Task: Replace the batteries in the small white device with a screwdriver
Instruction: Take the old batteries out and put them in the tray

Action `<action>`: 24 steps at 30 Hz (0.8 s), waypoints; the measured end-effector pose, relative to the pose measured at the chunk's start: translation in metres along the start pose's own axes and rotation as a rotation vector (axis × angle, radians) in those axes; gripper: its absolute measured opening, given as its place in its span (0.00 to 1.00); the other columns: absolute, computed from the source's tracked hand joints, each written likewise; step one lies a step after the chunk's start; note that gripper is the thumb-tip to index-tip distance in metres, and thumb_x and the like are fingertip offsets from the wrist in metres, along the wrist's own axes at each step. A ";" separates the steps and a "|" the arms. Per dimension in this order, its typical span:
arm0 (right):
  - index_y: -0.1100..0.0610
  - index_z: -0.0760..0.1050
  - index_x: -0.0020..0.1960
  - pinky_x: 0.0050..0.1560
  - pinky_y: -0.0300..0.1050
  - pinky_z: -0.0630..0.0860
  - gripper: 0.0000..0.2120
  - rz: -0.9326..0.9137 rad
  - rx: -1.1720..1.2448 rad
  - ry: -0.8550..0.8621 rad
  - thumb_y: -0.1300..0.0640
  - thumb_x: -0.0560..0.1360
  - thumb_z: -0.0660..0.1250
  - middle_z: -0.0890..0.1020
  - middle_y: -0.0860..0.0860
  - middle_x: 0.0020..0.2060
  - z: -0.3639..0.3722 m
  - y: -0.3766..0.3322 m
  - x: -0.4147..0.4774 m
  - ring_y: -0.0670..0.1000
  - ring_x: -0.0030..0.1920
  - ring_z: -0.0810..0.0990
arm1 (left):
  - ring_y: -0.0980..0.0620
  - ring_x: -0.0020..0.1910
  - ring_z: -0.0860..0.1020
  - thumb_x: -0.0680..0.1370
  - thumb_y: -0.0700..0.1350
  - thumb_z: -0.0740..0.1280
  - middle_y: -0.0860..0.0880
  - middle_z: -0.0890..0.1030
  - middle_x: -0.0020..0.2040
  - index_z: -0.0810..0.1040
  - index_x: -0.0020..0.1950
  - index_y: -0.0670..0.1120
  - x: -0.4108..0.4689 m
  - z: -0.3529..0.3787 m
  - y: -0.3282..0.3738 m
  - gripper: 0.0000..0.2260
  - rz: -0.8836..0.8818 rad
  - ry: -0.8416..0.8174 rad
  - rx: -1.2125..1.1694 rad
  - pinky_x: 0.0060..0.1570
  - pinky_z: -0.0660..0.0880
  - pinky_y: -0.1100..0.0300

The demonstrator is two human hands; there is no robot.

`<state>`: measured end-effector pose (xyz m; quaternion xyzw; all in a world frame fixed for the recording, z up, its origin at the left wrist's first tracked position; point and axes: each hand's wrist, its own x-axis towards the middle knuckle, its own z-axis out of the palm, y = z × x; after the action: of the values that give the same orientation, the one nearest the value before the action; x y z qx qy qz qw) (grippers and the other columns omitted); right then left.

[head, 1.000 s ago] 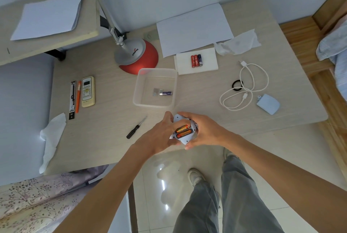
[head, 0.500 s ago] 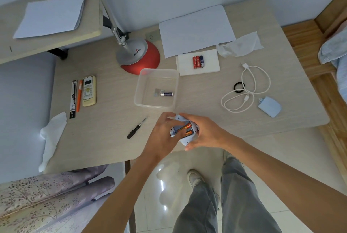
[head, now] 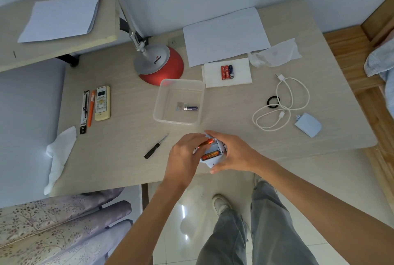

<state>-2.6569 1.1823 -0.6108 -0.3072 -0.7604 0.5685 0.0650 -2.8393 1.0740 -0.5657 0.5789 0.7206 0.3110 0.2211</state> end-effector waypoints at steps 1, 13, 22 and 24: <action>0.42 0.71 0.77 0.62 0.44 0.84 0.50 0.004 0.006 0.004 0.52 0.60 0.91 0.84 0.39 0.62 0.000 0.001 0.000 0.42 0.62 0.84 | 0.53 0.57 0.84 0.81 0.40 0.74 0.51 0.87 0.59 0.87 0.61 0.47 0.002 -0.006 0.000 0.10 0.011 0.020 0.001 0.57 0.82 0.51; 0.43 0.68 0.79 0.62 0.47 0.85 0.53 0.034 0.005 -0.022 0.48 0.60 0.90 0.82 0.39 0.63 0.001 0.002 0.000 0.44 0.64 0.83 | 0.53 0.46 0.84 0.77 0.41 0.78 0.52 0.88 0.51 0.89 0.57 0.48 0.078 -0.047 -0.028 0.09 -0.106 0.105 0.067 0.53 0.83 0.52; 0.44 0.68 0.80 0.63 0.47 0.84 0.54 0.046 0.025 -0.005 0.48 0.59 0.90 0.82 0.40 0.64 0.002 0.003 0.000 0.44 0.64 0.83 | 0.46 0.42 0.83 0.76 0.42 0.79 0.47 0.88 0.44 0.91 0.52 0.51 0.127 -0.047 -0.060 0.07 -0.161 -0.184 0.328 0.49 0.83 0.47; 0.44 0.67 0.80 0.63 0.47 0.84 0.55 0.041 0.015 -0.009 0.48 0.59 0.90 0.82 0.39 0.64 0.003 0.004 0.000 0.43 0.63 0.83 | 0.45 0.42 0.83 0.75 0.43 0.79 0.47 0.87 0.42 0.90 0.50 0.50 0.130 -0.045 -0.064 0.05 -0.162 -0.230 0.366 0.48 0.83 0.46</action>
<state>-2.6565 1.1807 -0.6148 -0.3195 -0.7499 0.5769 0.0522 -2.9447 1.1824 -0.5738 0.5813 0.7791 0.0884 0.2174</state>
